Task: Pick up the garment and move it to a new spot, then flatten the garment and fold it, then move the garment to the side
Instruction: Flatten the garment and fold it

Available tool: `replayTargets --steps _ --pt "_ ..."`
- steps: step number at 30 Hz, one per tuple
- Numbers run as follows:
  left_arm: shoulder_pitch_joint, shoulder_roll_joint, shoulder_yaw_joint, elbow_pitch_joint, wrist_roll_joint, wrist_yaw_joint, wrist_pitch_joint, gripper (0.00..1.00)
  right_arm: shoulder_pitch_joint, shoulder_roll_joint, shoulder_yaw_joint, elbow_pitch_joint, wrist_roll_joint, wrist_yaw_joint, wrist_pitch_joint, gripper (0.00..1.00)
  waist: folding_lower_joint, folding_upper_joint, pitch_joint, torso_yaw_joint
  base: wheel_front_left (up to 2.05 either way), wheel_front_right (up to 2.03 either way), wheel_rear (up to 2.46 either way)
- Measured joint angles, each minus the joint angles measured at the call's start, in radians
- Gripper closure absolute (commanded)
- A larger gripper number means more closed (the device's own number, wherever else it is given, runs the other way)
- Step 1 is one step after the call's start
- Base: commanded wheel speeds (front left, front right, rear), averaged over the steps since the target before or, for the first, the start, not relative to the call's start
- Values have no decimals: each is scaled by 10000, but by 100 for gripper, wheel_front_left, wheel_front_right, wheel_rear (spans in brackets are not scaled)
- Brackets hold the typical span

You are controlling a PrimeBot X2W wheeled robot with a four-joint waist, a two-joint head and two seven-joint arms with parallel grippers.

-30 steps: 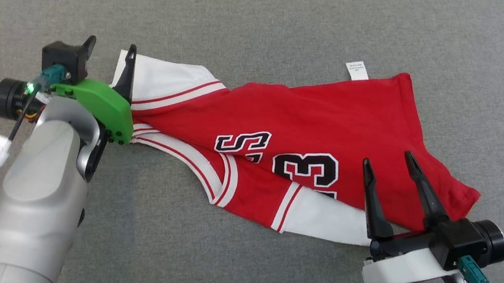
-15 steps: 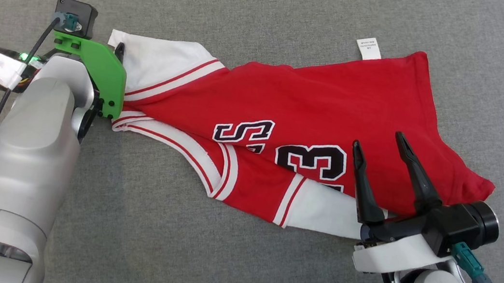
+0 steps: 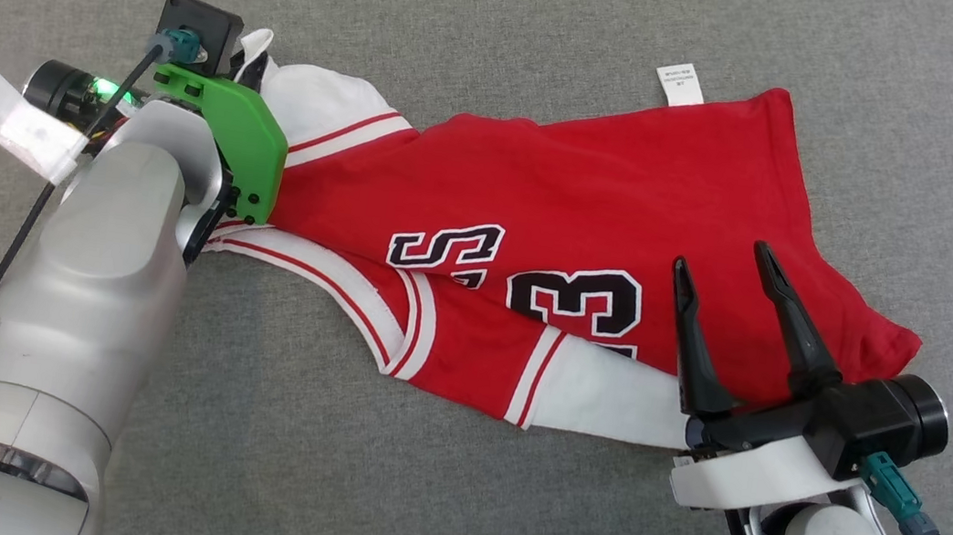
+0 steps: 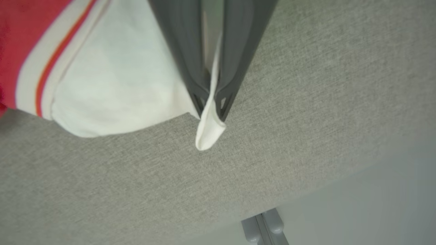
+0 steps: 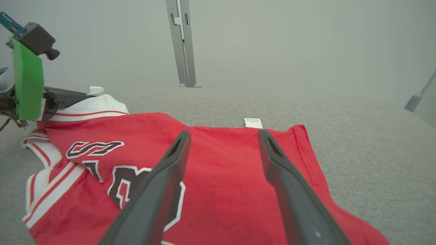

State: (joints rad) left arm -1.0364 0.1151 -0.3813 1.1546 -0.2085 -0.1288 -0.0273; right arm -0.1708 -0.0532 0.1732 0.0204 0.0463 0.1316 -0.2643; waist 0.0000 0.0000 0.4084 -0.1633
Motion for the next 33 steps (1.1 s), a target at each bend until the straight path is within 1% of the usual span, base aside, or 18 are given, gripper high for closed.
replayTargets --steps 5,8,11,14,15,17,18,19,20,21,26,33 --pt "-1 161 -617 -280 245 -2 -1528 100 12 12 -54 -2 0 0 0 0 0 0 -270 39 0 0 0" --pt "126 148 -1068 -903 359 -2 -2165 100 28 12 -102 -36 2 0 0 0 0 0 -479 86 0 0 0" --pt "769 211 -1689 -2196 600 -2 -2322 100 78 17 -196 -75 2 0 0 0 0 0 -690 150 0 0 0" --pt "1950 485 -2468 -4295 871 -8 -2351 100 192 19 -303 -90 2 0 0 0 0 0 -861 256 0 0 0" --pt "2947 934 -3118 -5469 1112 -21 -2351 100 212 17 -336 -86 4 0 0 0 0 0 -964 321 0 0 0" --pt "3765 1281 -3415 -6084 1239 -23 -2351 100 221 19 -313 -71 15 0 0 0 0 0 -1052 352 0 0 0" --pt "4121 1427 -3578 -6192 1292 -23 -2351 89 224 21 -282 -63 44 0 0 0 0 0 -1102 359 0 0 0" --pt "4367 1503 -3676 -6222 1337 -23 -2351 63 229 25 -265 -54 52 0 0 0 0 0 -1137 362 0 0 0" --pt "4641 1547 -3745 -6220 1344 13 -2351 13 237 21 -244 -40 96 0 0 0 0 0 -1182 361 0 0 0" --pt "4889 1542 -3760 -6195 1313 79 -2351 0 241 25 -209 -36 155 0 0 0 0 0 -1227 356 0 0 0" --pt "5670 1275 -3384 -6589 761 600 -2351 0 364 25 -165 -12 247 0 0 0 0 0 -1424 328 0 0 0" --pt "6879 813 -2228 -7252 -759 1371 -2280 0 503 25 -242 -6 286 0 0 0 0 0 -1625 277 0 0 0"
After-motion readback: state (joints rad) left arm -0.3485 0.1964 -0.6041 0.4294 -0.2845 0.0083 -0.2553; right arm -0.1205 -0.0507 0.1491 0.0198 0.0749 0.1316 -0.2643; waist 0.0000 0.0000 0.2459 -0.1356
